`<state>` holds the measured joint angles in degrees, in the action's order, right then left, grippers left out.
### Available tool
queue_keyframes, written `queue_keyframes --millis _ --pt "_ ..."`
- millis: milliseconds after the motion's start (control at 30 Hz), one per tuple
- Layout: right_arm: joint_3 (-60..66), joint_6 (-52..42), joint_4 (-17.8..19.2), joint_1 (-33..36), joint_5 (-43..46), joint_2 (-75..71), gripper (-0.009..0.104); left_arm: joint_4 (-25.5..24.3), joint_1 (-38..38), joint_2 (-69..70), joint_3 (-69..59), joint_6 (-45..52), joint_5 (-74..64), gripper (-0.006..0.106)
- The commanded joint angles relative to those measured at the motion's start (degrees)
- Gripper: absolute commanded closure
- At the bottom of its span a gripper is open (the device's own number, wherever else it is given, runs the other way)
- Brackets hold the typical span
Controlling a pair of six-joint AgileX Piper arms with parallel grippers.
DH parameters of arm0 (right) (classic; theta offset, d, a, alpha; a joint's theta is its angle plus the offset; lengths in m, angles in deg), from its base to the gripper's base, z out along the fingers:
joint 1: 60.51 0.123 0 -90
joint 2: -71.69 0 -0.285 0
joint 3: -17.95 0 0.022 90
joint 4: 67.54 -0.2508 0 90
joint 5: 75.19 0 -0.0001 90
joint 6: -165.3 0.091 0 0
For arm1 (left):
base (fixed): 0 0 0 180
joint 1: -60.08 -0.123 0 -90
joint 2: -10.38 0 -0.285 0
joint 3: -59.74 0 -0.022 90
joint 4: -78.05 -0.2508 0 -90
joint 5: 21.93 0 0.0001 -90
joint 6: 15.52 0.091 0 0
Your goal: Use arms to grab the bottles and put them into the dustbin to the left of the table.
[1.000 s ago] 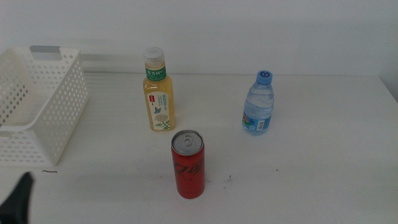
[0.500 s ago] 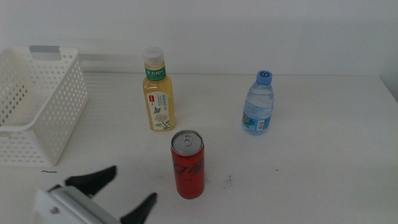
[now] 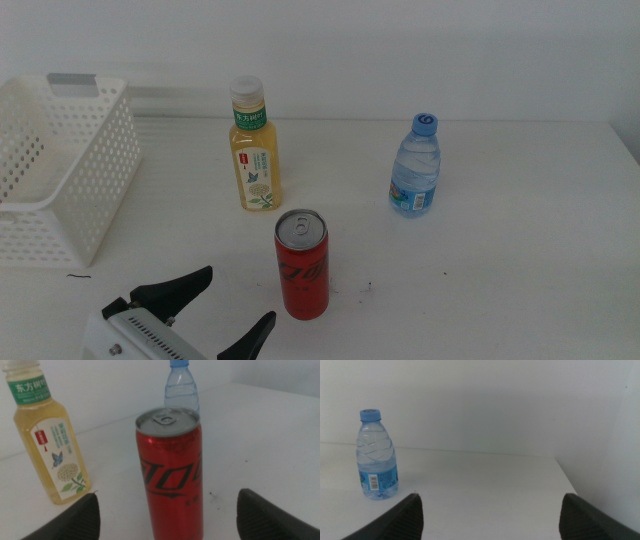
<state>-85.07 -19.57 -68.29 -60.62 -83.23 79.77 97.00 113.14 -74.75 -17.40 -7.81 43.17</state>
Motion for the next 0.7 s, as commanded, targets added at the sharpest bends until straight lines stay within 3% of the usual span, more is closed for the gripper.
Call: queue_keyframes --millis 0,667 --pt "0.24 -0.15 0.41 -0.51 0.51 -0.29 0.014 0.40 0.42 0.03 -0.08 -0.51 2.33 0.007" --pt "0.24 -0.15 0.41 -0.51 0.51 -0.29 0.014 -2.04 0.42 0.03 -0.08 -0.51 3.45 0.007"
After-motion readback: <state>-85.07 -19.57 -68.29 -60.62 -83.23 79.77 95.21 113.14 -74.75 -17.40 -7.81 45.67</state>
